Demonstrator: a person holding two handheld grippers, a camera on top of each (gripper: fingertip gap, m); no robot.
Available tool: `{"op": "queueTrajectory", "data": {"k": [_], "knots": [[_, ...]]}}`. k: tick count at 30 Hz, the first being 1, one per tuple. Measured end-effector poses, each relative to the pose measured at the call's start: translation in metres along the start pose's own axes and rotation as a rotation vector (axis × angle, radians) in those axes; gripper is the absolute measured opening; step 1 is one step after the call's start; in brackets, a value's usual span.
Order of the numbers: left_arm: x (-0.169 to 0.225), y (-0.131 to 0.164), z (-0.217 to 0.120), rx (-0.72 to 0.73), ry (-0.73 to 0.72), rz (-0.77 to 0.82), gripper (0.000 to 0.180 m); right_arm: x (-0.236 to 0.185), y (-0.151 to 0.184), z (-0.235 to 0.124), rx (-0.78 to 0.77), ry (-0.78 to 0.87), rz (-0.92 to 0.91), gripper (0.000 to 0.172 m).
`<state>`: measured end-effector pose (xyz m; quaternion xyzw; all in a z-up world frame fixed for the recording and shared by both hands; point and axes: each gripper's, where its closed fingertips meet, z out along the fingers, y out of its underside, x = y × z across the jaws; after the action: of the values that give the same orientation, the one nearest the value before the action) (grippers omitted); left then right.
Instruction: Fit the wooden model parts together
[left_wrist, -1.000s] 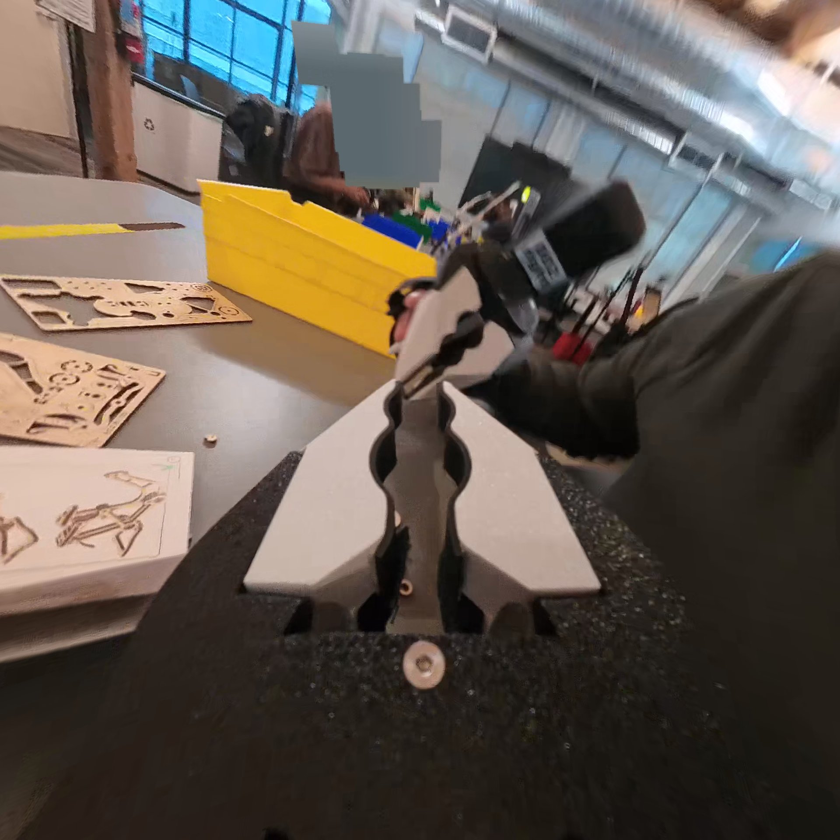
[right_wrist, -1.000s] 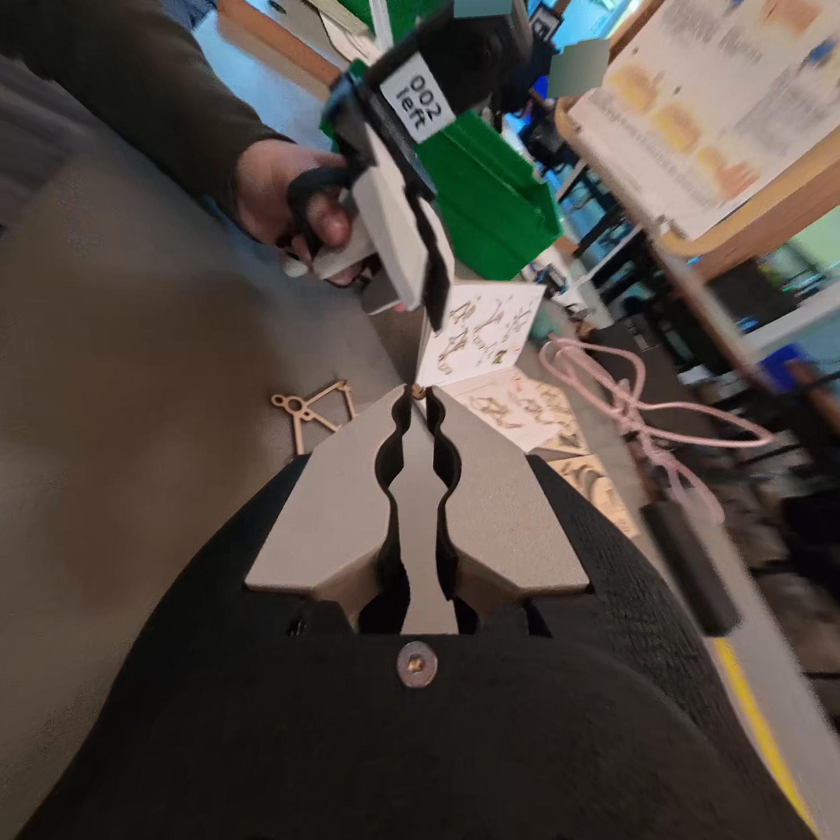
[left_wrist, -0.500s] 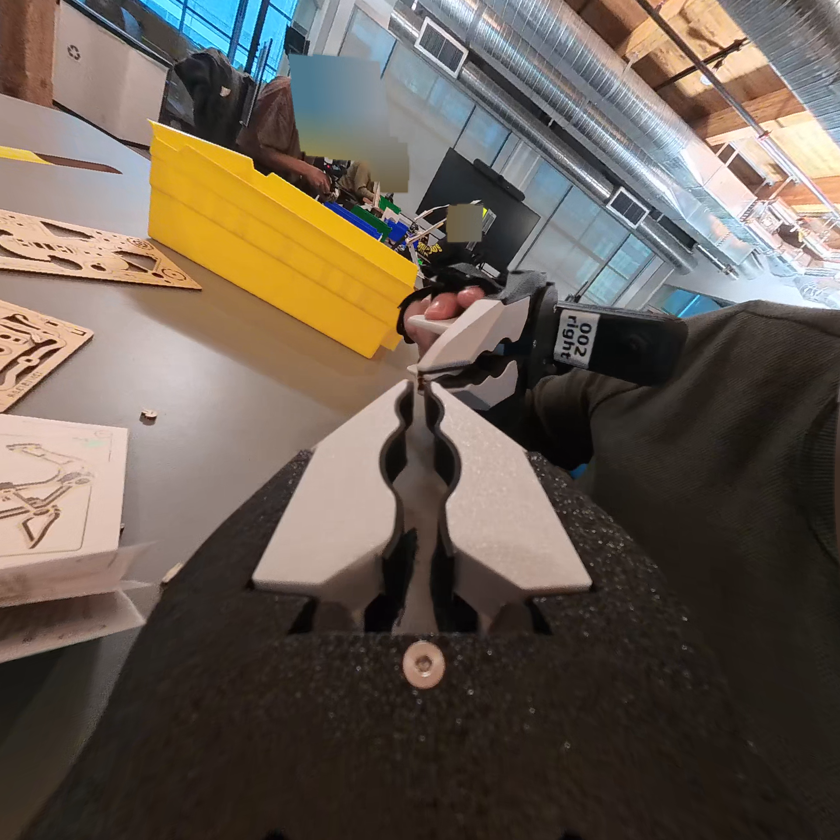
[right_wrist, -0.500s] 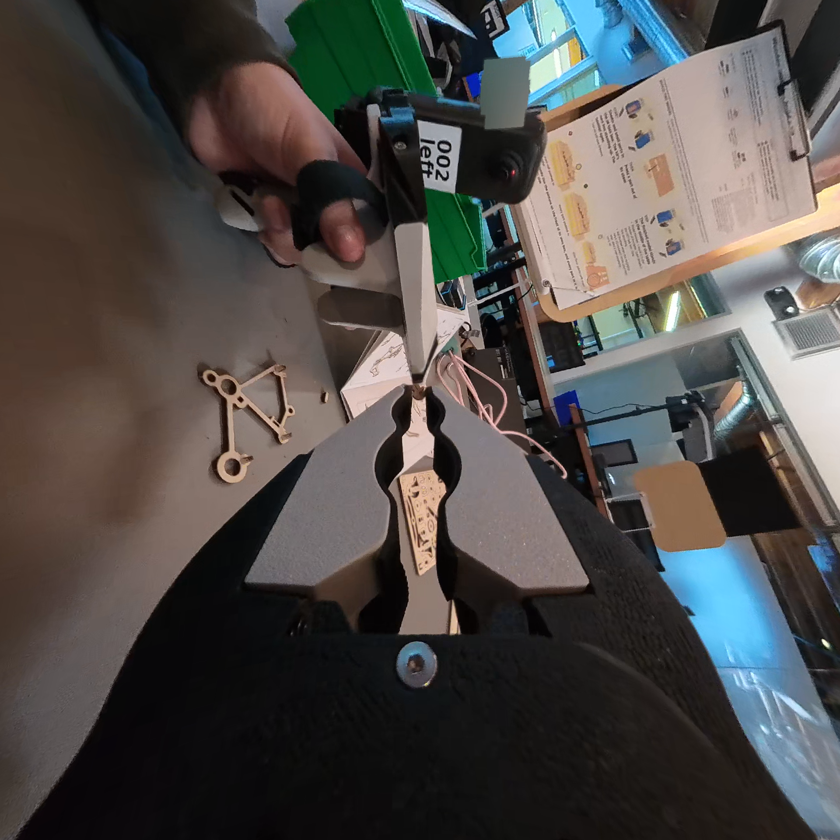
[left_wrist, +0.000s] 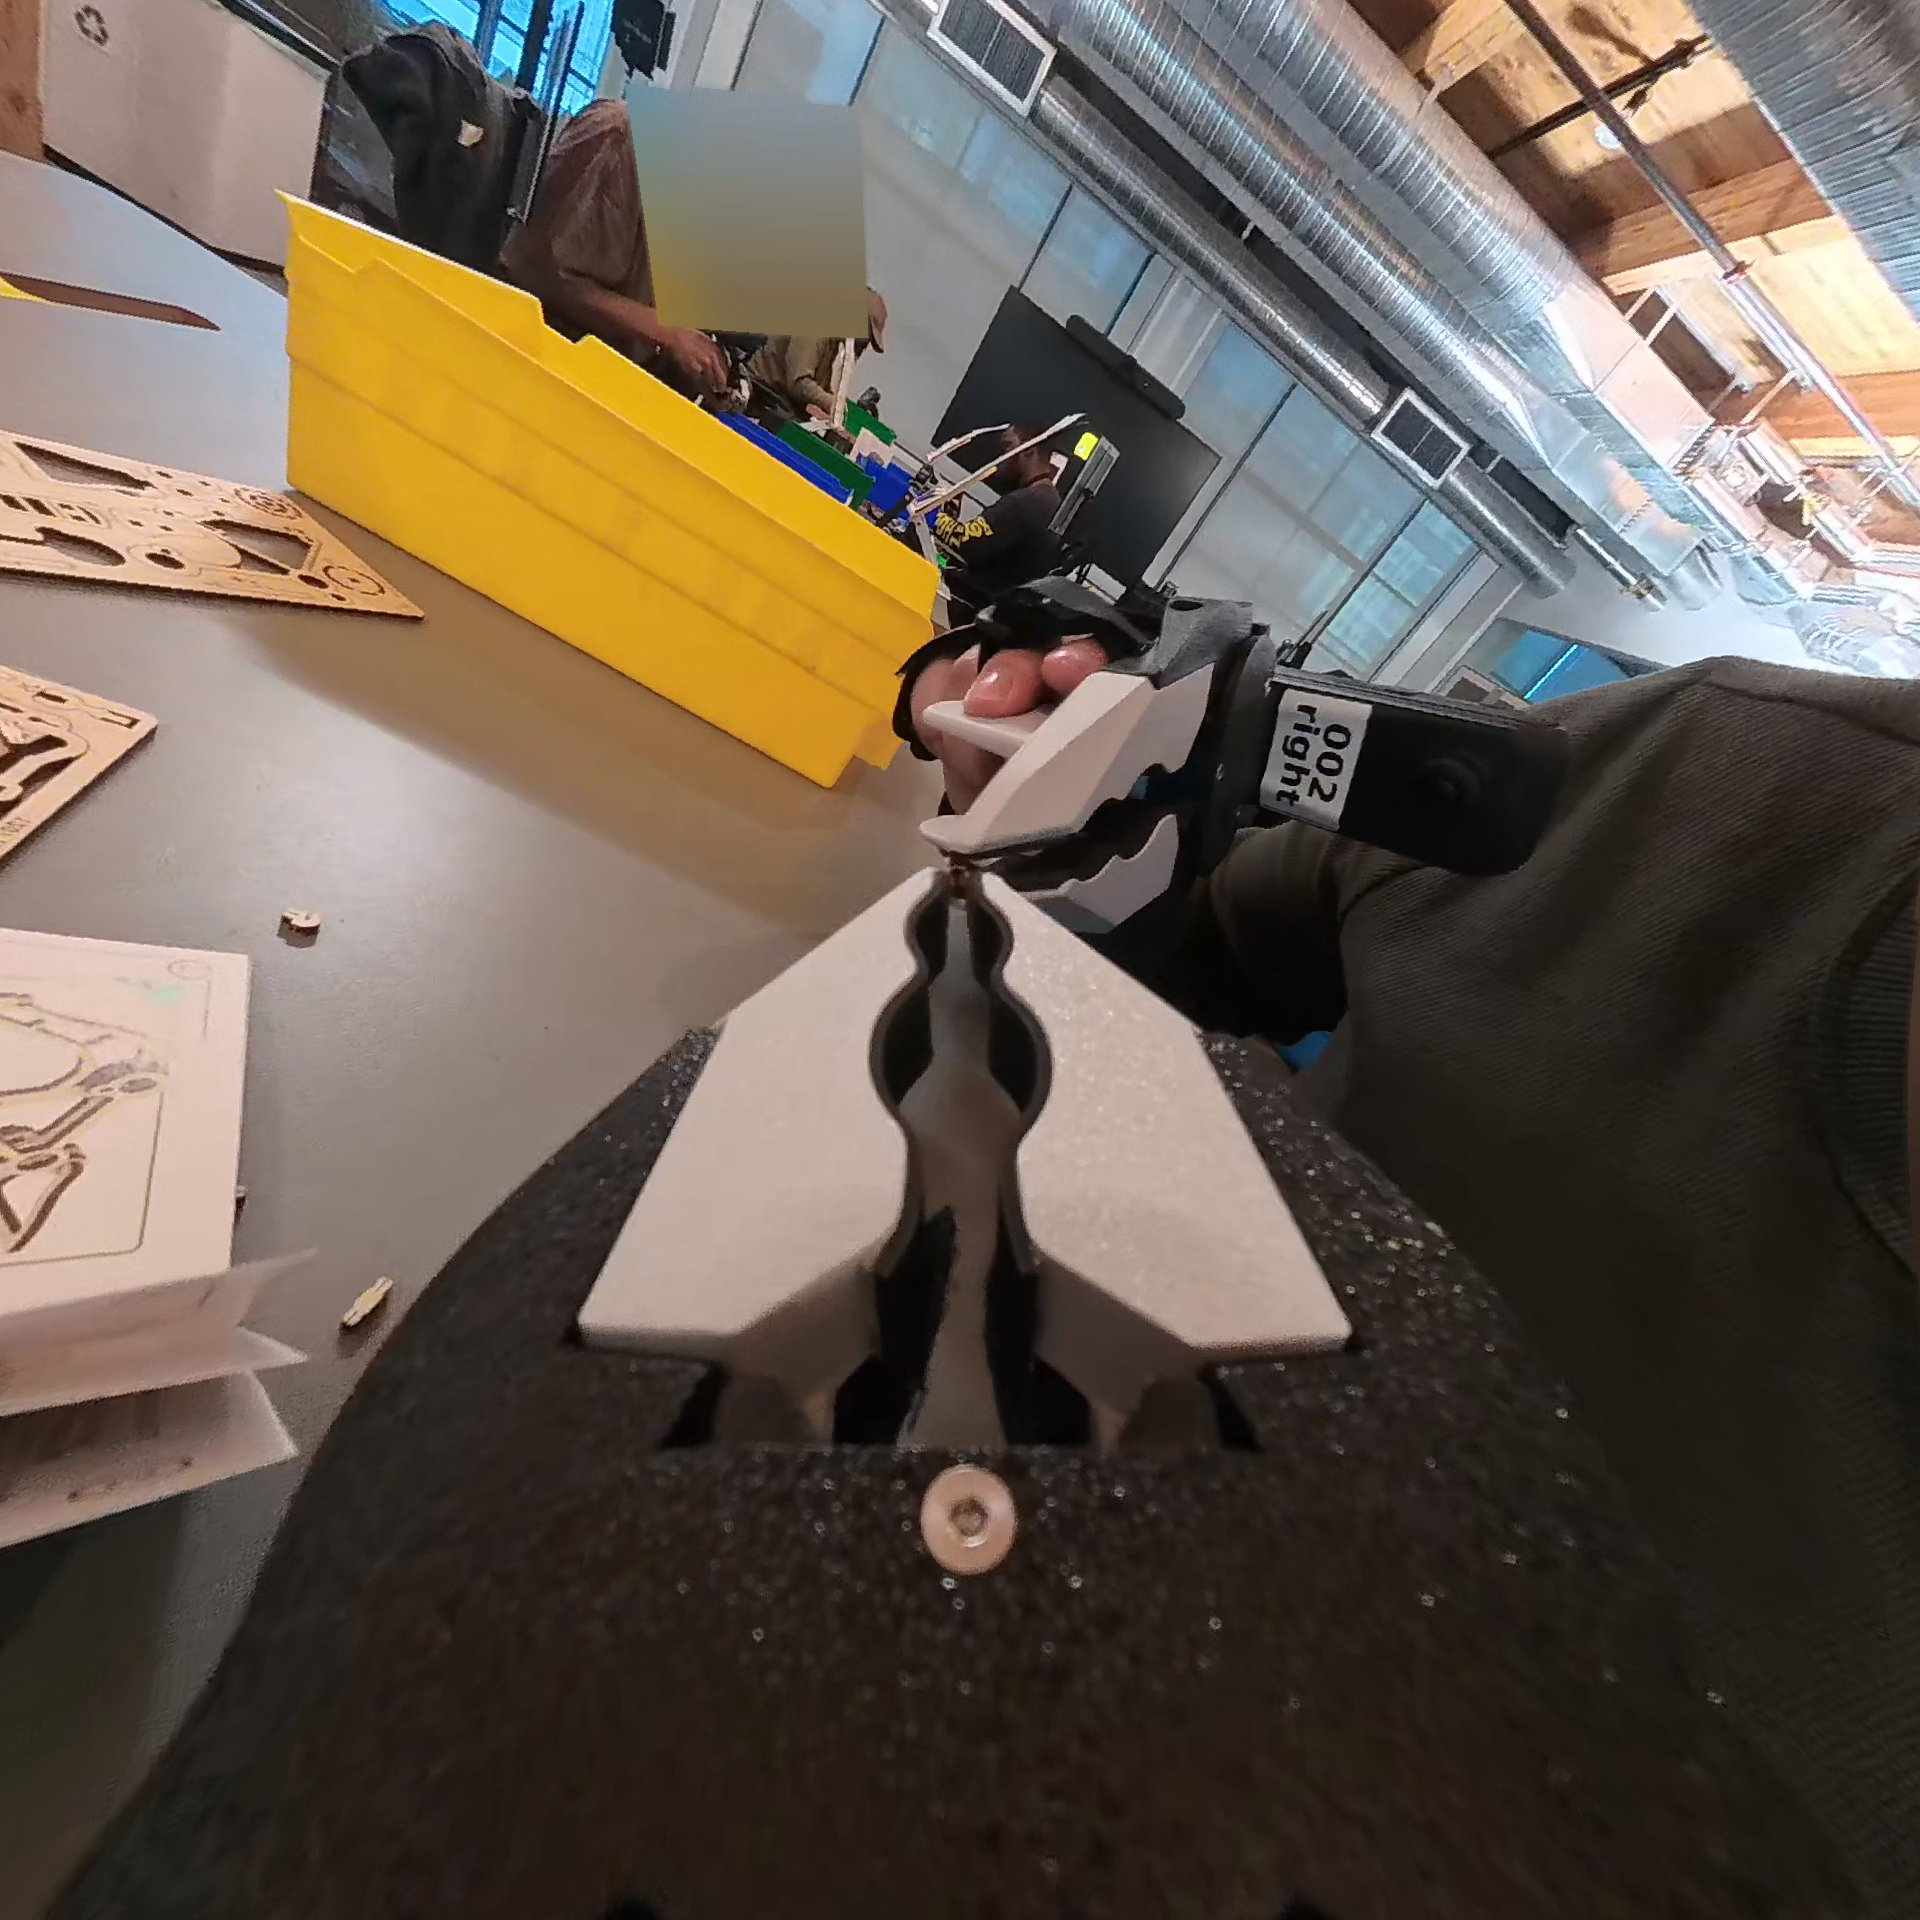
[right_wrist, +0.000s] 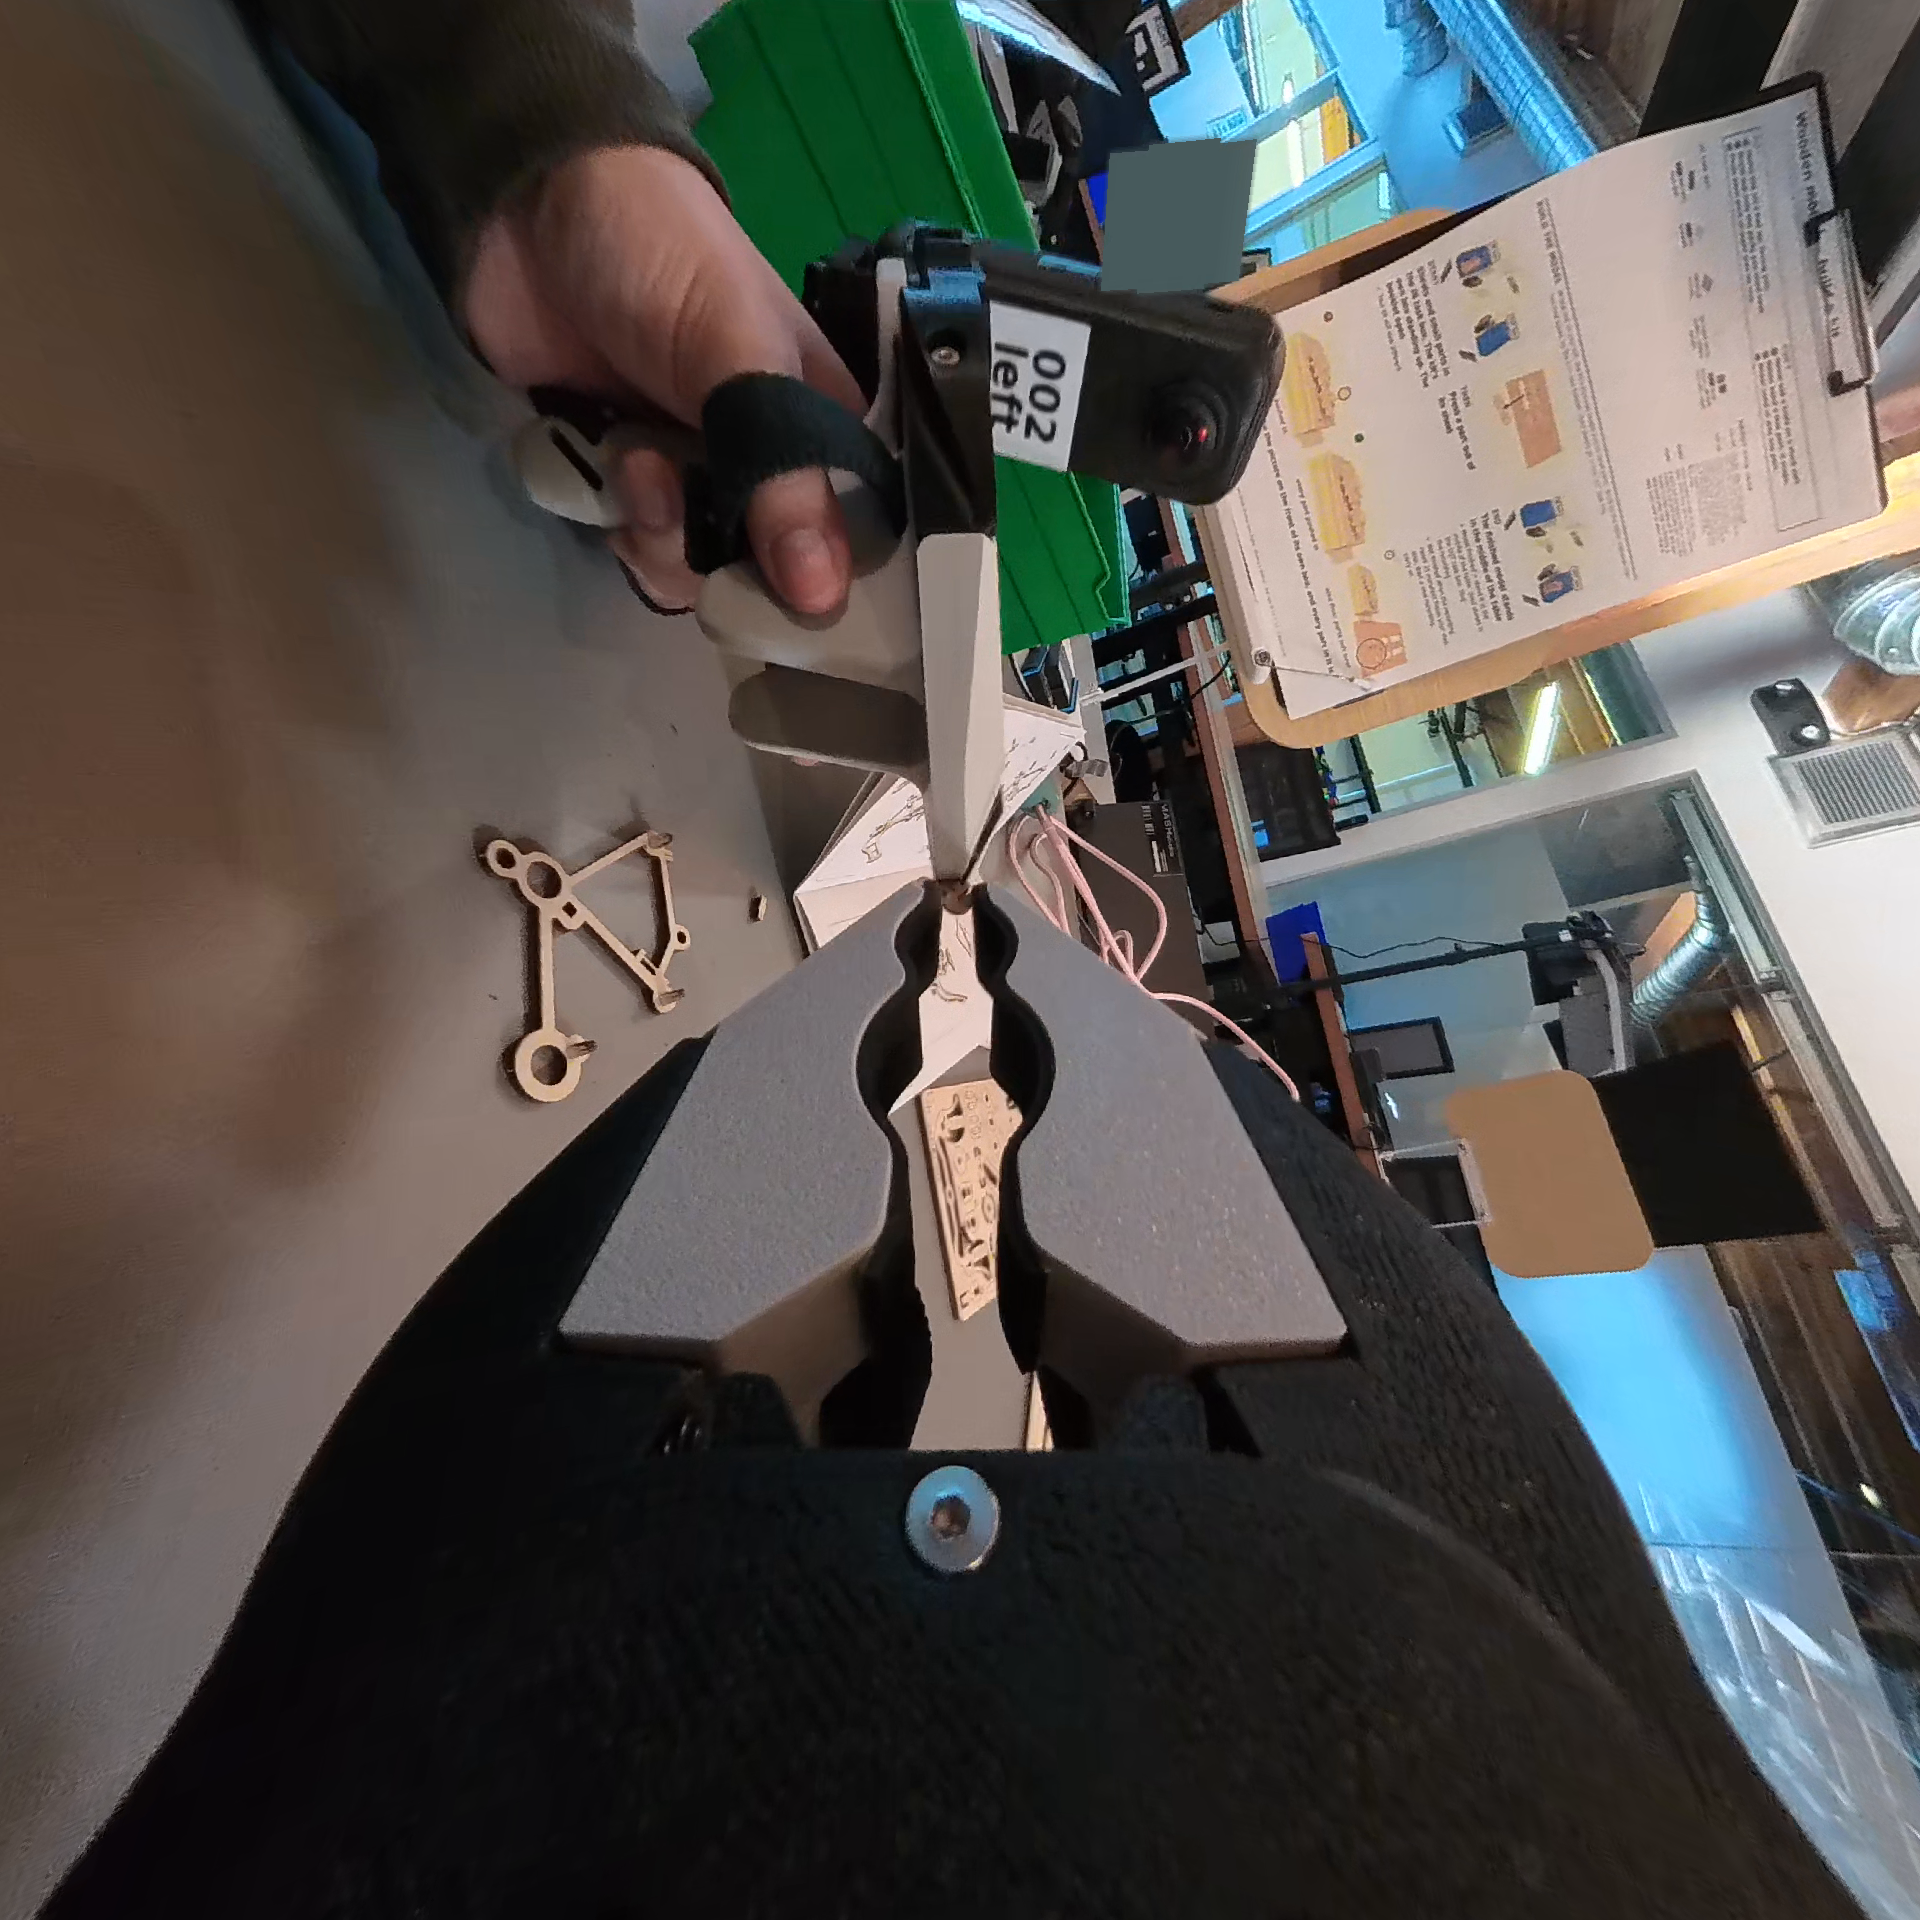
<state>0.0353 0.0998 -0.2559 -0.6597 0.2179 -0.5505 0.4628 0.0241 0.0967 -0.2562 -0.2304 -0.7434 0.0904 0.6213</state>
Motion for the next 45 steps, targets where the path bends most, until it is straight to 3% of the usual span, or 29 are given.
{"op": "queueTrajectory", "data": {"k": [5, 8, 13, 16, 45], "knots": [[0.0, 0.001, 0.0, -0.029, -0.026, 0.034, 0.001, -0.001, 0.0, 0.001, 0.01, -0.027, 0.045, 0.005], [0.006, -0.003, -0.001, -0.01, -0.01, 0.095, 0.0, 0.005, -0.003, 0.0, 0.091, -0.101, 0.343, 0.013], [0.021, -0.014, -0.004, 0.05, 0.028, 0.223, 0.0, 0.018, -0.019, -0.007, 0.354, -0.334, 0.966, 0.009], [0.023, -0.016, -0.004, 0.063, 0.023, 0.262, 0.0, 0.024, -0.024, -0.011, 0.45, -0.386, 1.116, 0.003], [0.017, -0.013, -0.005, 0.065, 0.017, 0.25, 0.0, 0.019, -0.017, -0.004, 0.411, -0.373, 1.135, 0.001]]}}
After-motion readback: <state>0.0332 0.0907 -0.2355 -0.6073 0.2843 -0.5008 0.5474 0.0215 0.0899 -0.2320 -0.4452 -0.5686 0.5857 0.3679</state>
